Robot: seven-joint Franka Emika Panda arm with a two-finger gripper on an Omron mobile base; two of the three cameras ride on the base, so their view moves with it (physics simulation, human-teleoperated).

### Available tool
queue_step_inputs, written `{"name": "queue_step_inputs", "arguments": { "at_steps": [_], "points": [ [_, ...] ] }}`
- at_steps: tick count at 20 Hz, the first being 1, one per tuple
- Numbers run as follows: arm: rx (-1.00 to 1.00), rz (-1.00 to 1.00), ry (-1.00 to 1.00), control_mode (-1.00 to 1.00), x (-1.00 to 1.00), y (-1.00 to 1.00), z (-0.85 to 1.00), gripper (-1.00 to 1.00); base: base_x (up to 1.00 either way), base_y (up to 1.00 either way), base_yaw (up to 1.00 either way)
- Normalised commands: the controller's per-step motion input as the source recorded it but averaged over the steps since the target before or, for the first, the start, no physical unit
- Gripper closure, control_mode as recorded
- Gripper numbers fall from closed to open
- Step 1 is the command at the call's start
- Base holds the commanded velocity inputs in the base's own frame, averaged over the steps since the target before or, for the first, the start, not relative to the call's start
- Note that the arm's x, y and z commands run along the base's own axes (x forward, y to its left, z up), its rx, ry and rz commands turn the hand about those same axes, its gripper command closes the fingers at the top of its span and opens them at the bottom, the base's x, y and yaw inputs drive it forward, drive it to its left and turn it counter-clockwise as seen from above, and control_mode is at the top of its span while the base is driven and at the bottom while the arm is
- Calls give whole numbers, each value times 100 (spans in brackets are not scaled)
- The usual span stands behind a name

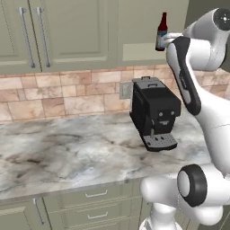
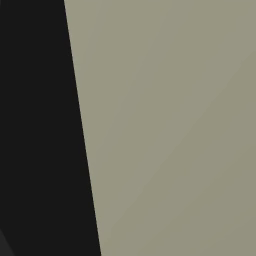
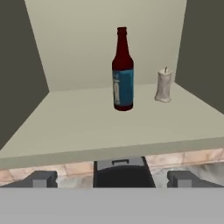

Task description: Get the candle and the beer from the cabinet and move them to the dining counter.

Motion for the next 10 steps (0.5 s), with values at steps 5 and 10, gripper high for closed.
{"name": "queue_step_inputs", "arguments": {
  "at_steps": [5, 10],
  "points": [
    [0, 0, 2, -100, 57, -10, 0, -100, 0, 0, 0],
    [-1, 0, 1, -100, 54, -18, 0, -100, 0, 0, 0]
  ]
}}
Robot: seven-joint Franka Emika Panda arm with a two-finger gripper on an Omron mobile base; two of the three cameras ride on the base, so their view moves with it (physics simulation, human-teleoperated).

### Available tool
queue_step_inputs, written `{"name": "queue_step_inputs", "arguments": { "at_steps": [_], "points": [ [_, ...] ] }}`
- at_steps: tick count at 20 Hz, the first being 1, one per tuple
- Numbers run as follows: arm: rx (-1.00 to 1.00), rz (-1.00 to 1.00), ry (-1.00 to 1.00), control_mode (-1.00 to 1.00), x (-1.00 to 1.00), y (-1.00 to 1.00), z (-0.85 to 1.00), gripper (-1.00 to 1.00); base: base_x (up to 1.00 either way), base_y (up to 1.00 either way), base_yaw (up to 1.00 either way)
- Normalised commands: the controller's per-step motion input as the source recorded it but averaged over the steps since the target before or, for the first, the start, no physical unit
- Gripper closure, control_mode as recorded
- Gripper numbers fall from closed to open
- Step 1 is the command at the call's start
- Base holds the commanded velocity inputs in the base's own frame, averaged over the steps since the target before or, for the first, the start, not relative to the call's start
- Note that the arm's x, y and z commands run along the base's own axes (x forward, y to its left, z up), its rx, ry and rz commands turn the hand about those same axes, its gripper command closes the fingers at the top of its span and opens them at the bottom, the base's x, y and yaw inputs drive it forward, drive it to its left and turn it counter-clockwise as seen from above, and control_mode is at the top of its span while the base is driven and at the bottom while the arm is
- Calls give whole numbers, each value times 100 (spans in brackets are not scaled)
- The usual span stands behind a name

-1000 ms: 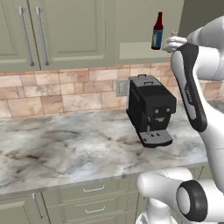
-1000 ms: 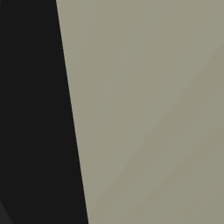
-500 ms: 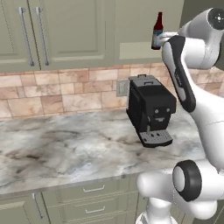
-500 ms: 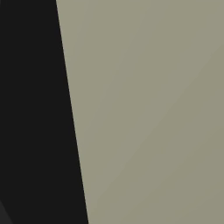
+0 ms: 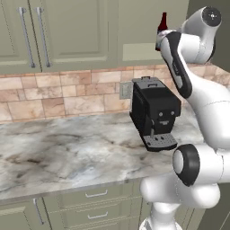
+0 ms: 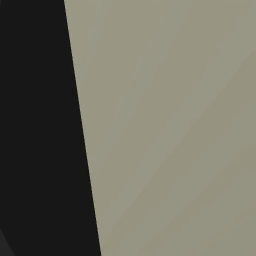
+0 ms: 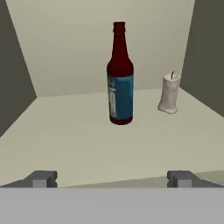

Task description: Get the candle and the beer from the cabinet and move them to the dining counter.

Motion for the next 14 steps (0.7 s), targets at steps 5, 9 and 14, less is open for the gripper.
{"name": "queue_step_inputs", "arguments": {
  "at_steps": [5, 9, 14],
  "points": [
    [0, 0, 0, -100, 47, -22, 0, -100, 0, 0, 0],
    [0, 0, 2, -100, 45, -9, -8, -100, 0, 0, 0],
    [0, 0, 1, -100, 41, 0, -13, -100, 0, 0, 0]
  ]
}}
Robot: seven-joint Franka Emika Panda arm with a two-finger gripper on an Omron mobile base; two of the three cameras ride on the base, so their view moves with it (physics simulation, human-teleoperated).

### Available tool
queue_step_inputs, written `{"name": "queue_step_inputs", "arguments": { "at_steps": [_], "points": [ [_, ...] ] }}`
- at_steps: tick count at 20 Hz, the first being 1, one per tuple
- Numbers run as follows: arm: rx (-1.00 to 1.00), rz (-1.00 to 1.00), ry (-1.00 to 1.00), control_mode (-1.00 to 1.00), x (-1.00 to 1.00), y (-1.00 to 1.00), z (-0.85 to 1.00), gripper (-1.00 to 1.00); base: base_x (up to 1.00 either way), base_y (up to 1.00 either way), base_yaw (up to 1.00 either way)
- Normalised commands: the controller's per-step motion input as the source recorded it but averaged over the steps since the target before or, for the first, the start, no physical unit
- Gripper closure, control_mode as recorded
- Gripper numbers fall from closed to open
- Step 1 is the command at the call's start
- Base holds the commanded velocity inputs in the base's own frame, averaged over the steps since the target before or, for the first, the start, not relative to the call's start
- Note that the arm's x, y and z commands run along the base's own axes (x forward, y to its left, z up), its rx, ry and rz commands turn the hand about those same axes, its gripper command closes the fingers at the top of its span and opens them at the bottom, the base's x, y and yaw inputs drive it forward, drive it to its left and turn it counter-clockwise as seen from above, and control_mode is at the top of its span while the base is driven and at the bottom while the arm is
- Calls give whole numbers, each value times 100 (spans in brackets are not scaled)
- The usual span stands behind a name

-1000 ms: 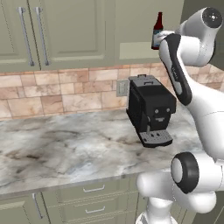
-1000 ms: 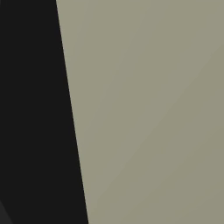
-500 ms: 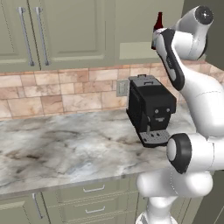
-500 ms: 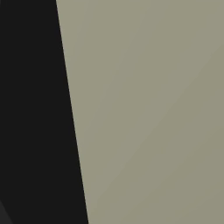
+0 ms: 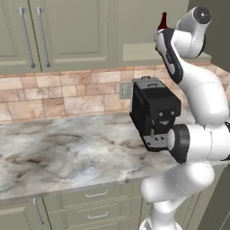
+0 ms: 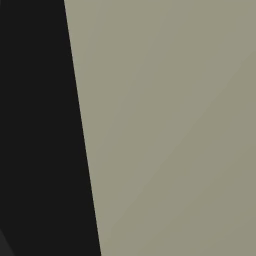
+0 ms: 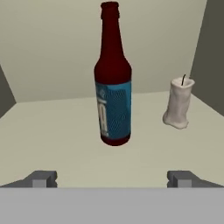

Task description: Get the candle and the beer from the cabinet and move them to the dining counter.

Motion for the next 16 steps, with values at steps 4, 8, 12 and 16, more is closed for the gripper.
{"name": "queue_step_inputs", "arguments": {
  "at_steps": [4, 8, 12, 16],
  "points": [
    [0, 0, 0, -100, 41, 0, -6, -100, 0, 0, 0],
    [0, 0, 3, -100, 44, -3, -8, -100, 0, 0, 0],
    [0, 0, 7, -100, 49, -2, 0, -100, 0, 0, 0],
    [0, -1, 7, -100, 39, -1, 2, -100, 0, 0, 0]
  ]
}}
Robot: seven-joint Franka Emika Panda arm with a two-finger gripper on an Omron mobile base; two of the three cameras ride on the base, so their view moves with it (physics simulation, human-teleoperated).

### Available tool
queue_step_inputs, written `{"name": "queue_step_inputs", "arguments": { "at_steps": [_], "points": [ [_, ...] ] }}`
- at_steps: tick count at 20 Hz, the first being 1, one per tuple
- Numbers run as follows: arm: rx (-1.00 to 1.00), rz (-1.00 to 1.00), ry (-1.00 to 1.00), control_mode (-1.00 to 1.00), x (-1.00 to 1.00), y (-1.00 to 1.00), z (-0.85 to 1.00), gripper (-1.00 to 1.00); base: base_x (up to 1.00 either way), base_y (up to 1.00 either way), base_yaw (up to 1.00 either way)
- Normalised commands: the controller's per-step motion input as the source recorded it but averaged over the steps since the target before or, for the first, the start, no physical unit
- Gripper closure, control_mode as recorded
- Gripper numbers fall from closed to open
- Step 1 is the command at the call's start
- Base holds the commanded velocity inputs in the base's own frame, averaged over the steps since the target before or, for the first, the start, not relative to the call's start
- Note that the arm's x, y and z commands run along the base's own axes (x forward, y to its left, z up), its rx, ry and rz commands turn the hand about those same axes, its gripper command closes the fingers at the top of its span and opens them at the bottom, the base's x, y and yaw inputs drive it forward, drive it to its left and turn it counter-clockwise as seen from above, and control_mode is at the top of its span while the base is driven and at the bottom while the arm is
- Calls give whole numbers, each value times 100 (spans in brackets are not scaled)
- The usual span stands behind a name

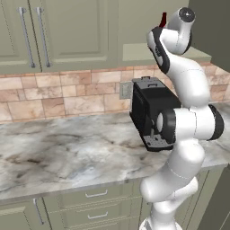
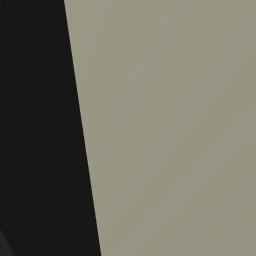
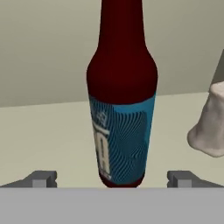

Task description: Get the candle and the beer from the cabinet and move them to the dining counter.

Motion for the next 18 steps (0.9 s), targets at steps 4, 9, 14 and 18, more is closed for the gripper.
{"name": "queue_step_inputs", "arguments": {
  "at_steps": [4, 9, 14, 18],
  "points": [
    [0, -5, 12, -100, 27, -12, 1, -100, 0, 0, 0],
    [0, -4, 4, -100, 25, -12, 0, -100, 0, 0, 0],
    [0, 0, 0, -100, 22, -1, -3, -100, 0, 0, 0],
    [0, 0, 0, -100, 17, -3, -7, -100, 0, 0, 0]
  ]
}}
